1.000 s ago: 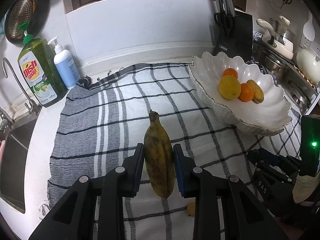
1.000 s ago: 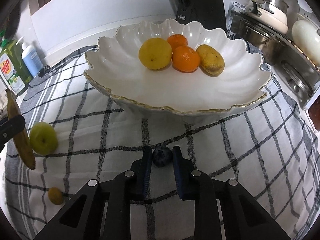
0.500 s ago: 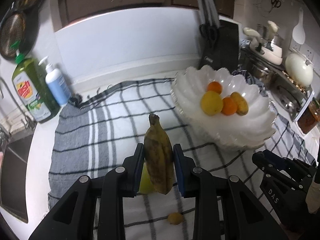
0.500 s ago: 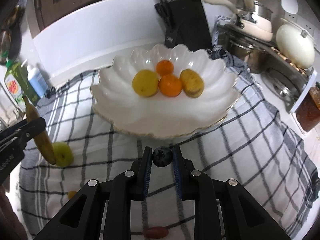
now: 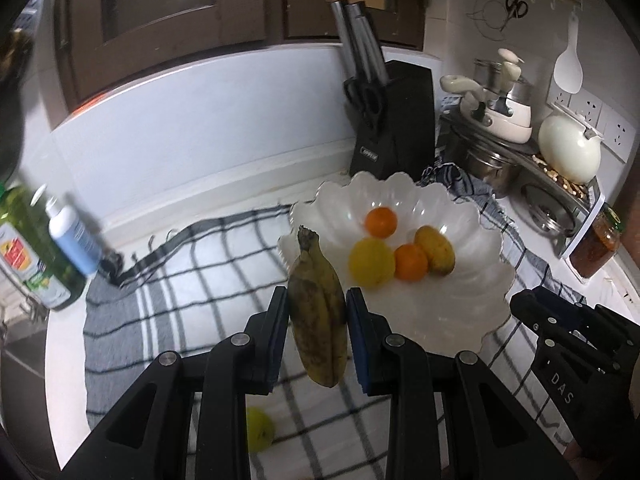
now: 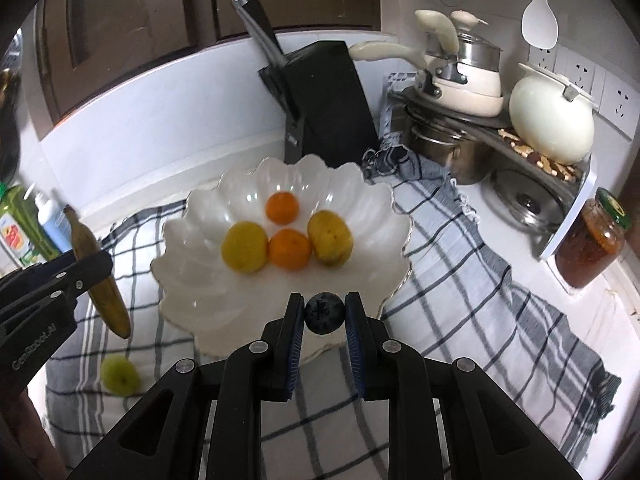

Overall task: Organize fruits
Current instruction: 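Carry banana and blueberry into the white bowl and open both tools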

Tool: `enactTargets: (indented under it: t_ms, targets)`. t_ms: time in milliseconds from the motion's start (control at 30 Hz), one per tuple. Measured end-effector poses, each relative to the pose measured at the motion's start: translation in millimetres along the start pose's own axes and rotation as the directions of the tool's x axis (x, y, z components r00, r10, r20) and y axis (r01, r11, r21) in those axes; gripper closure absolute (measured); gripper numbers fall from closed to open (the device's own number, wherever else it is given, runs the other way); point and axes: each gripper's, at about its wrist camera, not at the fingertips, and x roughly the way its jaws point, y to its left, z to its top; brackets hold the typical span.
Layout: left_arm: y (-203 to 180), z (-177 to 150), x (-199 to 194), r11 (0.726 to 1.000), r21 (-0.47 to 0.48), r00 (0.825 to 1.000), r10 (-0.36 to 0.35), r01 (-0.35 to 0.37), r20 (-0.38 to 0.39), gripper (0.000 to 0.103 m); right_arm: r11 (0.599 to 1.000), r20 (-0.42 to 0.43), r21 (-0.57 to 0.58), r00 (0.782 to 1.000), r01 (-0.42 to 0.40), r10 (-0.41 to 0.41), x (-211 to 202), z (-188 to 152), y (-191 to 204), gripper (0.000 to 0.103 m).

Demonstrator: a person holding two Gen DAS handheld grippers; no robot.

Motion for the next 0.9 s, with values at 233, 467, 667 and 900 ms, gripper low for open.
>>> enactTargets:
  t_ms: [233,467,667,900]
  targets:
    - [-6,21,27,0.999,0.022,0.999,-0.032,0.033,-0.024,0.074,1.0,0.008,0.017,1.0,0.024,-0.025,12,18,-5,0.081]
    - [-9,31,64,0.998,0.036,0.996,-0.043,0.046,-0.077,0.074,0.999,-0.011,0.03,0.999,0.046,-0.045,39,31,-10,0.081]
    - [-9,31,99,0.998,0.033,0.988,-0.047,0.053,-0.145,0.074,0.998,-0.051,0.033,0.997,0.058,-0.056,67,36,-12,0.081]
    - [-12,32,129,0.998,0.041,0.981,-0.038,0.046,-0.188,0.074,0.997,-0.114,0.038,0.992,0.062,-0.057,94,35,-13,0.081]
